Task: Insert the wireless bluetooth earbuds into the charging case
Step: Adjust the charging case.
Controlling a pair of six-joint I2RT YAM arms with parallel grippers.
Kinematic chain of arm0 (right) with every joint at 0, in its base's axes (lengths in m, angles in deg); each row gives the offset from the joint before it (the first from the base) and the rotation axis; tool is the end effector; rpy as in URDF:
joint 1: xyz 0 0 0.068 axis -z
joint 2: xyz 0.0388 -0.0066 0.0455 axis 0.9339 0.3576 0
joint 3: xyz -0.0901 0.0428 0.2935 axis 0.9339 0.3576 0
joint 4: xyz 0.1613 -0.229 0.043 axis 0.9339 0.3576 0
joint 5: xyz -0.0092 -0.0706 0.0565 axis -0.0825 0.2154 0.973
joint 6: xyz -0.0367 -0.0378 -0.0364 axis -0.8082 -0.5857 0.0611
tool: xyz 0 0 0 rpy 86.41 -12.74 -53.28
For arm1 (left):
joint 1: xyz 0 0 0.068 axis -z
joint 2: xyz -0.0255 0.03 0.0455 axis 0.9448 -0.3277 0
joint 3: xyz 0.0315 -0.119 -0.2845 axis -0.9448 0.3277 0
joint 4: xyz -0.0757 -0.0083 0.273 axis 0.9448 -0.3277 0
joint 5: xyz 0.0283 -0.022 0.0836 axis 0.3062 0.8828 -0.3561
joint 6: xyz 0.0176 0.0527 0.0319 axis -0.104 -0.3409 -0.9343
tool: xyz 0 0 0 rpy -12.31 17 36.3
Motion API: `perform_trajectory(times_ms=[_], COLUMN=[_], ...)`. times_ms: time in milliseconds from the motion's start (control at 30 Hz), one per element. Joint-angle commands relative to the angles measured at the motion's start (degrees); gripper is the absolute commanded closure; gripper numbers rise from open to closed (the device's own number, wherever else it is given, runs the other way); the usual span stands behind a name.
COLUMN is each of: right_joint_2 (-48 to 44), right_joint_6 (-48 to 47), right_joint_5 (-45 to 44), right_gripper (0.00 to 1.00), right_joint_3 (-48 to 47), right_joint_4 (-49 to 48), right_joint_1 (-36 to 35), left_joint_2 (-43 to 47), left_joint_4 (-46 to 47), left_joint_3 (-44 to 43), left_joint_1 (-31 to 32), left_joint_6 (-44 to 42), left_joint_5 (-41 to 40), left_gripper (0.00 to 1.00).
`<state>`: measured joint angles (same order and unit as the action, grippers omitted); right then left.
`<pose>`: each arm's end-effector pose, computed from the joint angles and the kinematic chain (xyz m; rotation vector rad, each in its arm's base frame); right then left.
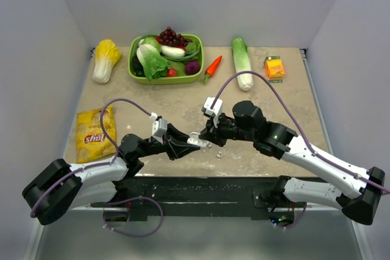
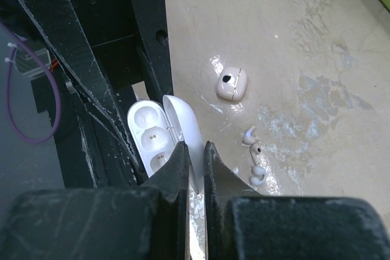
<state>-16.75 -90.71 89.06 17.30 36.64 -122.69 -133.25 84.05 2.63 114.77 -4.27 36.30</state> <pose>0.1382 0.2085 0.3648 -1.0972 1.7596 0.8330 0.1280 -0.1632 0.2436 0.7669 1.2673 -1.4421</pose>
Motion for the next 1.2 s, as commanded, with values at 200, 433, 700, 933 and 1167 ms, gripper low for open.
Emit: perform_trajectory(times_ms=[200, 433, 700, 933, 1167], right_joint_2=[-1.7, -1.6, -1.8, -1.2, -0.7], right_joint_6=[1.4, 1.2, -2.6, -5.1, -5.9], right_joint_5=[-0.4, -0.5, -6.6, -12.2, -13.5], right_gripper=[1.0, 1.0, 1.0, 1.0, 1.0], right_joint_3=[-3.2, -3.4, -5.2, -6.4, -7.5], right_joint_4=[-1.6, -1.6, 0.6, 3.1, 4.2], right_joint_1=[-1.5, -1.9, -4.2, -8.3, -9.1], left_joint_2=[-1.8, -1.9, -4.5, -5.6, -5.6], left_joint_4=[6.2, 5.5, 6.7, 7.7, 7.5], left_joint_3=[-3.3, -3.6, -4.7, -5.2, -5.3], left_joint_1=[0.1, 0.1, 0.1, 0.1, 0.1], left_joint_6=[-1.1, -1.3, 0.4, 1.0, 1.5], left_joint_5=[0.2, 0.8, 3.6, 4.8, 5.3], left_gripper=[0.43, 0.37, 0.69, 0.78, 0.6])
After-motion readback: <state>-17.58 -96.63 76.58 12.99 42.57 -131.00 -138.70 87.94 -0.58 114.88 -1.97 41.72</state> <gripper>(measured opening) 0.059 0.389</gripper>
